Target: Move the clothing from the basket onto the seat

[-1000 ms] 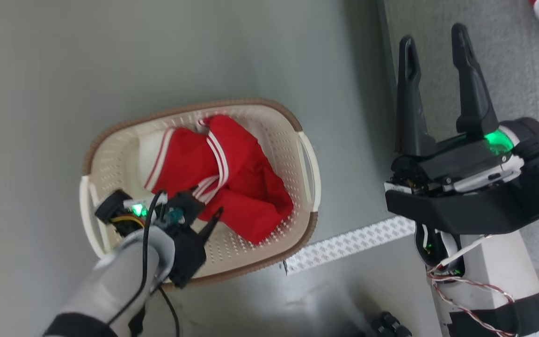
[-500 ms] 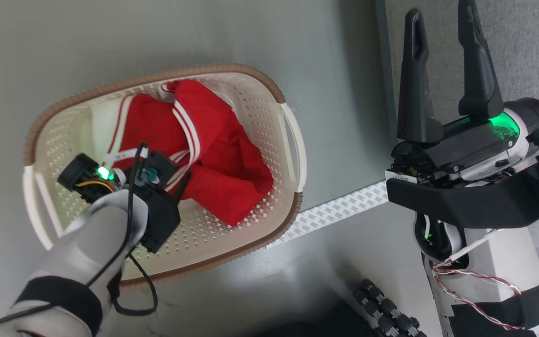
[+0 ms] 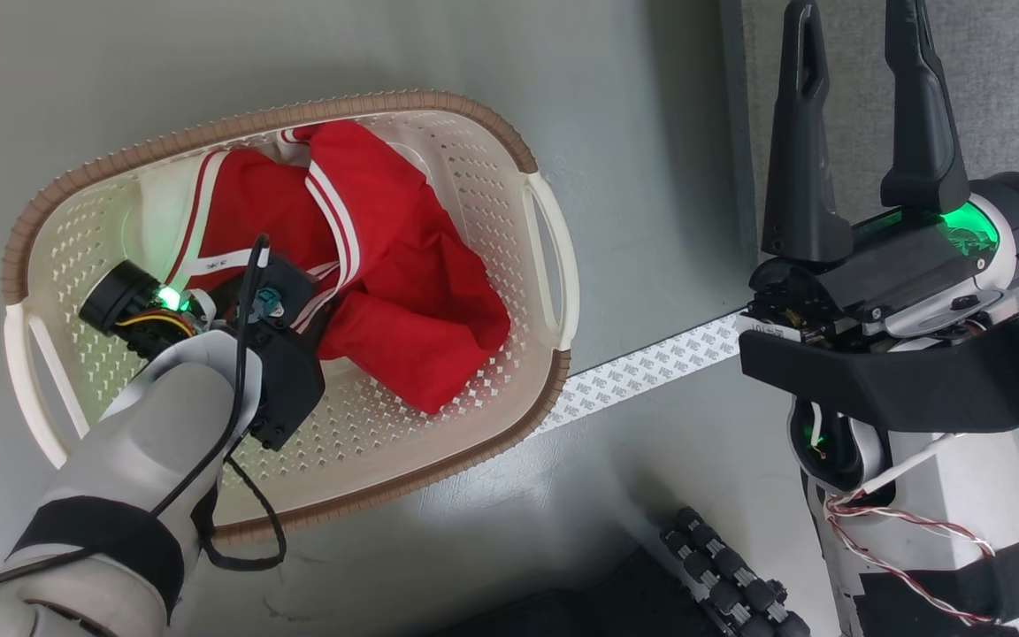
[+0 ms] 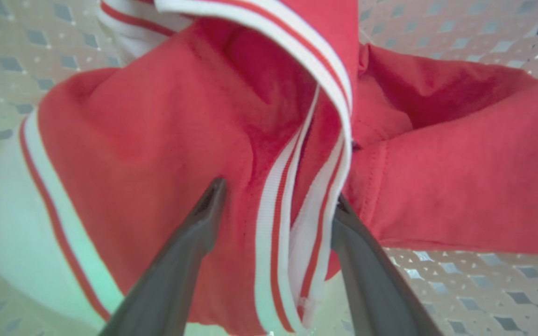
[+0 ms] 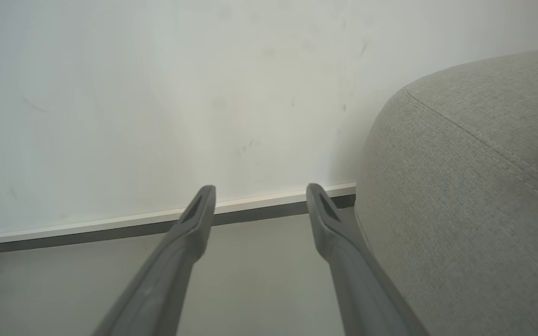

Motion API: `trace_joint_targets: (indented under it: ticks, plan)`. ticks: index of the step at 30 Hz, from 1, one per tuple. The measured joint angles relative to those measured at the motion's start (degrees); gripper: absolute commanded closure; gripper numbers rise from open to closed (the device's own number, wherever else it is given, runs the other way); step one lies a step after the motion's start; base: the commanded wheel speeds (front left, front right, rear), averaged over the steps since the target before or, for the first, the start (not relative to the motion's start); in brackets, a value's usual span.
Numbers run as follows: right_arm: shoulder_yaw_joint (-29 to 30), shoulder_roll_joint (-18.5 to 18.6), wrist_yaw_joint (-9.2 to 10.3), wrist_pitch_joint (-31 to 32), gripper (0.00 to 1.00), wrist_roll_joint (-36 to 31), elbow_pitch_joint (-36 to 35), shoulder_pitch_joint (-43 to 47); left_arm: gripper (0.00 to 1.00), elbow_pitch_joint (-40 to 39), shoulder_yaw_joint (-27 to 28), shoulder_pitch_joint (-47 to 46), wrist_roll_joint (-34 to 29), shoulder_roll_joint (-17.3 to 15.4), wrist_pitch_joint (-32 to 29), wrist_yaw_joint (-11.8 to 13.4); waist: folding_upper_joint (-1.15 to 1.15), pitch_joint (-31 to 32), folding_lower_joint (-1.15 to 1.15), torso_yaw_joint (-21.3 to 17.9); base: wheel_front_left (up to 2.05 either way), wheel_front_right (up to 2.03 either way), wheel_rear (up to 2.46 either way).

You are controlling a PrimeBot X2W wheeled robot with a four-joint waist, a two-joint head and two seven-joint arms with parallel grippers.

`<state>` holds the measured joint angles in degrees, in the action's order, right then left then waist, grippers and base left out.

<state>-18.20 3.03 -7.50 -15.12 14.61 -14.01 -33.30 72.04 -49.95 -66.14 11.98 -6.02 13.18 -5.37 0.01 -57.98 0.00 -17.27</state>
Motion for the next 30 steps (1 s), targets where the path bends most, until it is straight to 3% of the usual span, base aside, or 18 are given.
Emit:
trace_joint_targets:
  ticks: [1, 11, 30]
  plan:
    - [-0.04, -0.01, 0.0, 0.0, 0.0, 0.0, 0.01, 0.01, 1.0, 0.11, -0.1, 0.0, 0.0, -0.07, 0.07, 0.04, 0.0, -0.05, 0.0, 0.04, 0.0, 0.0, 0.0]
    - [-0.29, -0.03, 0.0, 0.0, 0.0, 0.64, 0.88, -0.23, 1.0, -2.88, 1.67, 0.81, 2.66, -0.62, 1.6, 0.62, -0.01, 1.67, 0.0, -0.18, 0.0, 0.0, 0.0]
    - [-0.18, 1.54, 0.0, 0.0, 0.0, -2.08, 6.24, 5.73, 1.0, -38.58, 14.61, 23.1, 5.03, -4.41, 1.77, 3.72, -0.01, 15.96, 0.0, 4.68, 0.0, 0.0, 0.0]
